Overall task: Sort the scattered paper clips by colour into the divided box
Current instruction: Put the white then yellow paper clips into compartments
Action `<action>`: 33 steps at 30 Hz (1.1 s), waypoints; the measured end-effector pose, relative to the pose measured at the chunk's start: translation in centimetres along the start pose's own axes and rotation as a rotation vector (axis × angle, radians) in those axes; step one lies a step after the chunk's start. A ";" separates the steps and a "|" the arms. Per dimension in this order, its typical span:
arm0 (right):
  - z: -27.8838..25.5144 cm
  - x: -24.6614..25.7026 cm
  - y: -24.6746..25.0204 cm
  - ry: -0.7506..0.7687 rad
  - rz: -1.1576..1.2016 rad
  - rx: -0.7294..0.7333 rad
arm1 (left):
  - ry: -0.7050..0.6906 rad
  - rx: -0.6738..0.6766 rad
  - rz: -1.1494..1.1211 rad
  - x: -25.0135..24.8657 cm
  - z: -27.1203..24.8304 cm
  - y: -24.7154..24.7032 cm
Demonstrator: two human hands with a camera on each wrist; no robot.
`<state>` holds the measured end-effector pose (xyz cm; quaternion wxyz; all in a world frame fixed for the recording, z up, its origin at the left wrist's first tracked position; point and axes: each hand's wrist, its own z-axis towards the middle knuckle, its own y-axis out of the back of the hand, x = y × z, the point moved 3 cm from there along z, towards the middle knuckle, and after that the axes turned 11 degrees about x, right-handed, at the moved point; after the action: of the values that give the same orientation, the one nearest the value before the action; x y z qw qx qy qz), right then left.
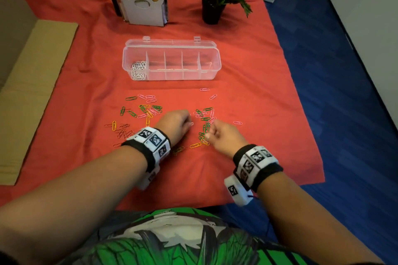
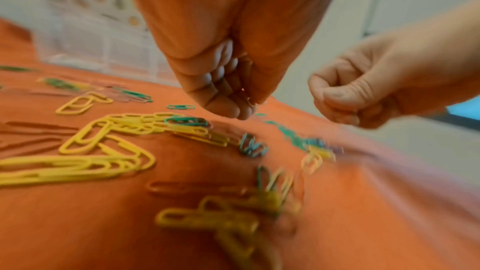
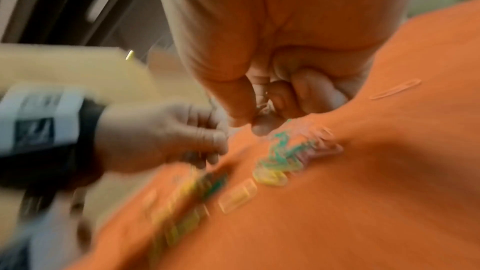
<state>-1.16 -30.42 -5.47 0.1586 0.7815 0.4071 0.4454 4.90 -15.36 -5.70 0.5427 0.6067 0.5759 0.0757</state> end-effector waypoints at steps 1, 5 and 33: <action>0.2 0.2 0.7 -0.012 0.132 0.007 | 0.039 -0.056 -0.117 0.5 -0.1 0.6; 1.5 1.7 3.0 -0.009 0.597 -0.004 | 0.161 -0.172 -0.525 2.9 -0.1 3.5; 14.9 22.0 4.4 0.248 0.098 -0.012 | 0.448 -0.425 -0.391 12.2 -6.4 9.6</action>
<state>19.24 -14.33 1.45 0.0898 0.7383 0.3824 0.5483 10.16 0.26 -2.49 0.5214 0.3270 0.7570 0.2195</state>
